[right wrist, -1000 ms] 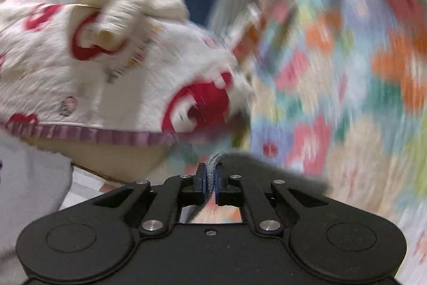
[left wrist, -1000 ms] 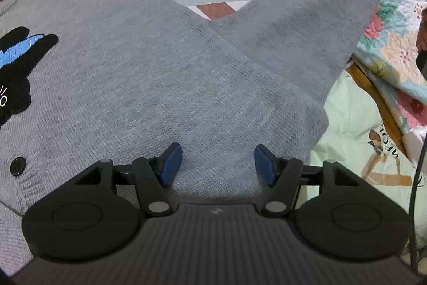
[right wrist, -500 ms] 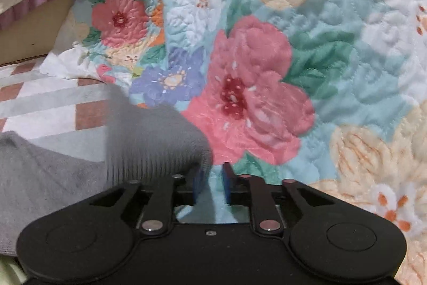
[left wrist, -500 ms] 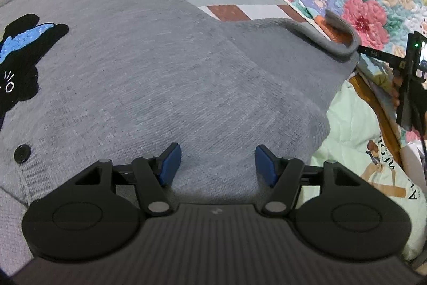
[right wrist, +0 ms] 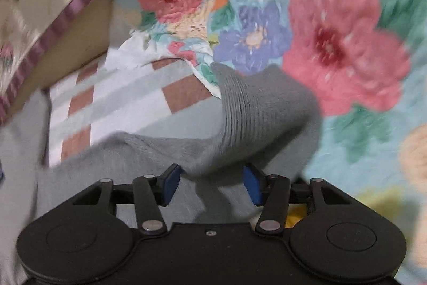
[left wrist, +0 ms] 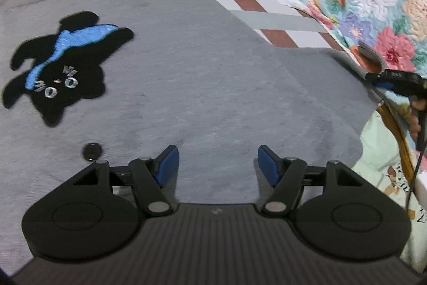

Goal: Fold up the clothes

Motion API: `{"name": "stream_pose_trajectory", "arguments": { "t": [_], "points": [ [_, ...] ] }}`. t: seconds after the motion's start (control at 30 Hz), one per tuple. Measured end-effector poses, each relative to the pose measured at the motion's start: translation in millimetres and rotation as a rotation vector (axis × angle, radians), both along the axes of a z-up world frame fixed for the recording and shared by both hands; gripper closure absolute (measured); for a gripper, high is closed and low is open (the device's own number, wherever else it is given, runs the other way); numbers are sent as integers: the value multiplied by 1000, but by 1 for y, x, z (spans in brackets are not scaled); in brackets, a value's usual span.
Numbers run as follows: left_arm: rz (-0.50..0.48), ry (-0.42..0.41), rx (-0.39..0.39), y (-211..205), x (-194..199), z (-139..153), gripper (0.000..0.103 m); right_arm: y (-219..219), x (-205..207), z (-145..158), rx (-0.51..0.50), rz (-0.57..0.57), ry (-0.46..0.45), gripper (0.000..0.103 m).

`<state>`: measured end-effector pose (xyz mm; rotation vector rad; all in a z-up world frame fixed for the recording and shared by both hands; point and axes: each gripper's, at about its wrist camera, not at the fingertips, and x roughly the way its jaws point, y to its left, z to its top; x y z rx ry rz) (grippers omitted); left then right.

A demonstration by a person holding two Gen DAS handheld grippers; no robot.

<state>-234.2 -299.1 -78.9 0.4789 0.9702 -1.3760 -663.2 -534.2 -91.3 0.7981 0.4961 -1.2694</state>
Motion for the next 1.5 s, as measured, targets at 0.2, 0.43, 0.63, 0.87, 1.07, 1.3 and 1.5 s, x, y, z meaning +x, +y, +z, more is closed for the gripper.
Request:
{"name": "stream_pose_trajectory", "arguments": {
  "t": [0.2, 0.43, 0.63, 0.87, 1.07, 1.3, 1.5],
  "points": [
    [197, -128, -51, 26, 31, 33, 39, -44, 8, 7, -203, -87, 88, 96],
    [364, -260, 57, 87, 85, 48, 38, -13, 60, 31, -268, 33, 72, 58],
    [599, -307, 87, 173, 149, 75, 38, 58, 174, 56, -270, 521, -18, 55],
    [654, -452, 203, 257, 208, 87, 32, 154, 327, 83, -247, 1031, -44, 46],
    [723, -417, 333, 315, 259, 65, 31, 256, 442, 93, -246, 1395, -25, 46],
    [802, -242, 333, 380, 289, 42, 31, 353, 525, 79, -260, 1653, 94, 45],
    [661, -290, 296, 402, 286, 24, 29, 411, 535, 46, -341, 1770, 244, 45]
  ]
}}
